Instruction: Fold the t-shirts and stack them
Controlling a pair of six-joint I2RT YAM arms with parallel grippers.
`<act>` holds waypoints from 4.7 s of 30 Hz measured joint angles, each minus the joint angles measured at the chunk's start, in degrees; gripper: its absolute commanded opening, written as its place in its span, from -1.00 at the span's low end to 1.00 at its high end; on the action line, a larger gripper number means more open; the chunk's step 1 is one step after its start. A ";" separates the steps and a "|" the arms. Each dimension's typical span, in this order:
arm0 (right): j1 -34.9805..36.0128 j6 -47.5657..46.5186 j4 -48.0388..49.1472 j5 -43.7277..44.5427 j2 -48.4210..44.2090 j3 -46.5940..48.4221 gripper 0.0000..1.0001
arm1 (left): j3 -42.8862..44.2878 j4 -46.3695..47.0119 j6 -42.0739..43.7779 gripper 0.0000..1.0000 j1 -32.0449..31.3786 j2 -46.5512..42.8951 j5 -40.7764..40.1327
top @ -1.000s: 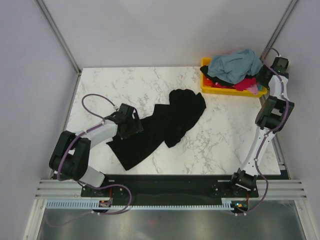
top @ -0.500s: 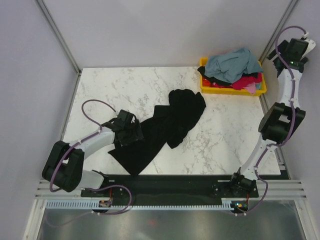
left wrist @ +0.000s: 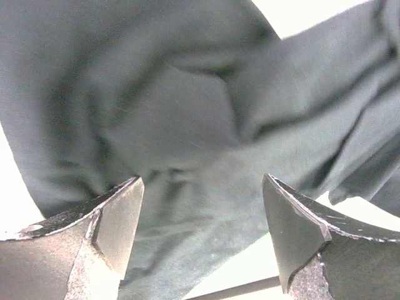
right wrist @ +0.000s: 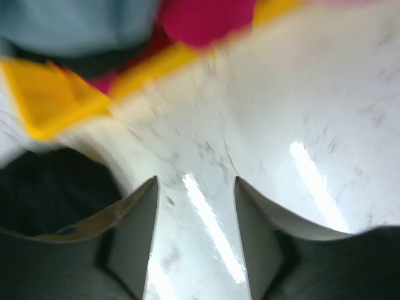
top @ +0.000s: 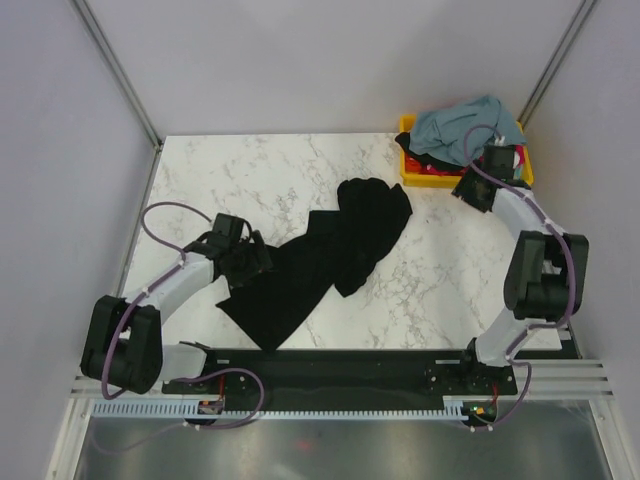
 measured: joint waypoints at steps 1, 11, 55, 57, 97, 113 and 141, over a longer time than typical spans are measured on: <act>0.81 -0.07 -0.66 -1.07 2.64 -1.55 0.06 | 0.00 -0.04 0.26 0.68 2.29 0.00 0.61; -5.03 -0.59 -2.97 -0.13 24.28 15.37 -0.03 | 0.00 -0.70 0.52 0.68 6.99 -0.66 3.30; 50.88 -8.76 -28.92 12.13 44.33 53.27 0.46 | -9.49 -5.77 -2.71 0.67 5.73 -27.52 -0.04; 50.88 -8.79 -29.97 12.22 45.86 54.12 0.40 | -9.88 -5.90 -2.99 0.67 5.70 -27.15 -0.07; 21.88 -6.67 -18.71 4.79 13.77 22.23 -1.00 | -7.96 -2.73 -6.73 0.57 4.83 -6.93 -14.19; 21.51 -6.10 -14.45 -0.76 14.53 25.59 -1.00 | -10.93 -12.92 -12.46 0.58 4.57 -23.58 -14.86; 19.47 -5.90 -13.27 -3.72 15.87 25.29 -1.00 | -12.90 -8.63 -16.65 -0.43 0.35 -15.06 -15.39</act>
